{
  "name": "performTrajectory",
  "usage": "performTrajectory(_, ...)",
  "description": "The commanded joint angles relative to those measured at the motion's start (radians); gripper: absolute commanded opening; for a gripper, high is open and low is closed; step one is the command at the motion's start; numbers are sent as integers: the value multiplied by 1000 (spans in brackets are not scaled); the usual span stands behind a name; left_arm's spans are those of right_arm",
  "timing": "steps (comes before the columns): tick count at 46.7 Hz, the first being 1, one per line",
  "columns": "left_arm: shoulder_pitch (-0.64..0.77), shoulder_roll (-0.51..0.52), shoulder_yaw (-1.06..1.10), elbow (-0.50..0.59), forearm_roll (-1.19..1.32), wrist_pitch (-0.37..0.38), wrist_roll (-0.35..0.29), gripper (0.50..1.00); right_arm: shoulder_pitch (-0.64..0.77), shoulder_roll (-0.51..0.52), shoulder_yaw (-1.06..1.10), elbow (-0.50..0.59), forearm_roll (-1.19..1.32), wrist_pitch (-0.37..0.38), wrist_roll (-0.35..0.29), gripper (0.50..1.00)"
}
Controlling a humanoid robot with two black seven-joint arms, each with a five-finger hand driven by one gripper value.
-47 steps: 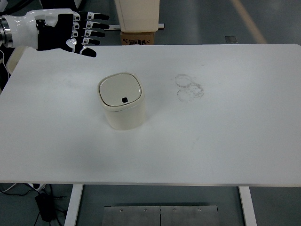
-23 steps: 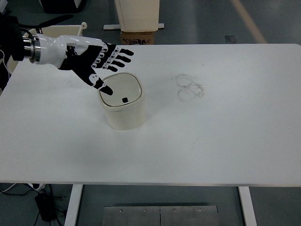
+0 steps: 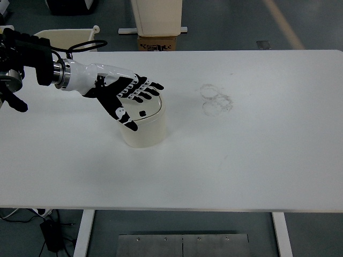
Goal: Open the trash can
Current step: 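Press the left hand fingers onto the lid's front edge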
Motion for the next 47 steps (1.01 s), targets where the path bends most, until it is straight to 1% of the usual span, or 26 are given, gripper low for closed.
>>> performTrajectory(1,-1,1,6,0,17,0,0,1000,0,0,0,0,0,0,0,993)
performTrajectory(26,26,-23,18,-8,17,5,0,1000,0,0,0,0,0,0,0,993)
performTrajectory(41,34,-20,20,-8,18,5,0,1000,0,0,0,0,0,0,0,993)
performTrajectory(47,49,-20,20,-8,18,18,0,1000,0,0,0,0,0,0,0,993)
